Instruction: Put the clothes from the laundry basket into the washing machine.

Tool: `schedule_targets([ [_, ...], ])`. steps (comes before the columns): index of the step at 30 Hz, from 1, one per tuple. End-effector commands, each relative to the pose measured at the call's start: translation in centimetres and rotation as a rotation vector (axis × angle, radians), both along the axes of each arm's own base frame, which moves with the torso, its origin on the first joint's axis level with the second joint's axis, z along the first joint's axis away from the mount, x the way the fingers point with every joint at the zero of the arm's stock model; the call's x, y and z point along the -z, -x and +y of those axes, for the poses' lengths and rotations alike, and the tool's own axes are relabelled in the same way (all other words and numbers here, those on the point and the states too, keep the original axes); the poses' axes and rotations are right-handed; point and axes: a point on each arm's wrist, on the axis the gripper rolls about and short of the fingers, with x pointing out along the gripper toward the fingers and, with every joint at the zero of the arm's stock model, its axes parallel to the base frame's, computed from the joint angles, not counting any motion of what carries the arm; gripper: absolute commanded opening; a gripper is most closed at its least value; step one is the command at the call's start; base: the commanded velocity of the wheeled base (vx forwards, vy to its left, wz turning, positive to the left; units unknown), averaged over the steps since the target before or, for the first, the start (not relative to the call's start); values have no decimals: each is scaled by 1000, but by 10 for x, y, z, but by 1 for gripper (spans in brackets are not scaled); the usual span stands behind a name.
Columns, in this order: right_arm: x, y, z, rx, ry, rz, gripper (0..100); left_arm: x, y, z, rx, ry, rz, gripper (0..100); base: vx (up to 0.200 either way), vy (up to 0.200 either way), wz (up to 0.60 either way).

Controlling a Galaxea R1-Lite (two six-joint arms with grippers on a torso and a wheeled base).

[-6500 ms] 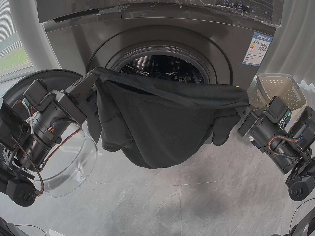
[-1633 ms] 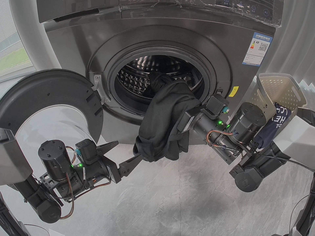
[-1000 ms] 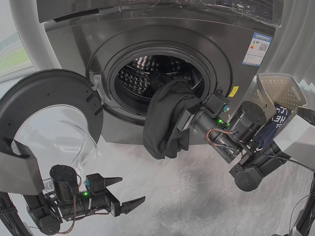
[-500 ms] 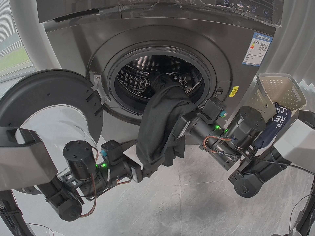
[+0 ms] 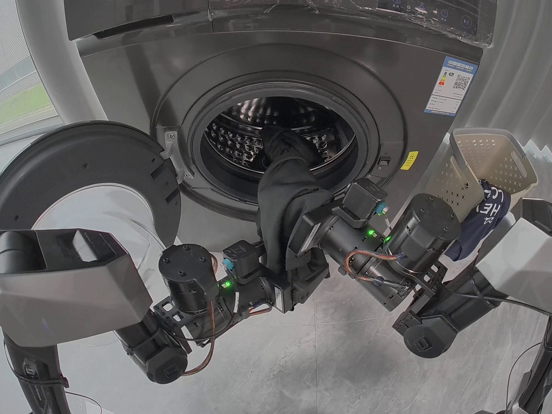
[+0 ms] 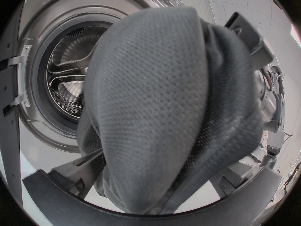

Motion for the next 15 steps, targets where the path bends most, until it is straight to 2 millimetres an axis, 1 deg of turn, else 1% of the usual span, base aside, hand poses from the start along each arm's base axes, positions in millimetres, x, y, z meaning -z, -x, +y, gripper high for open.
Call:
schedule_targets([
  [1, 3, 2, 4, -12, 3, 8, 0, 8, -7, -7, -4, 0, 4, 100, 0, 0, 0],
  [3, 3, 6, 6, -24, 3, 12, 0, 5, -22, -13, -27, 43, -14, 100, 0, 0, 0],
  [5, 3, 7, 6, -26, 3, 12, 0, 4, -29, -11, -53, 59, -21, 100, 0, 0, 0],
  [6, 4, 10, 6, -32, 7, 19, 0, 4, -38, -9, -96, 73, -27, 100, 0, 0, 0],
  [10, 4, 13, 7, -36, 3, 27, 0, 10, -46, -7, -130, 71, -21, 100, 0, 0, 0],
  [15, -2, 20, 8, -32, -17, 26, 0, 17, -51, -6, -167, 61, -13, 100, 0, 0, 0],
])
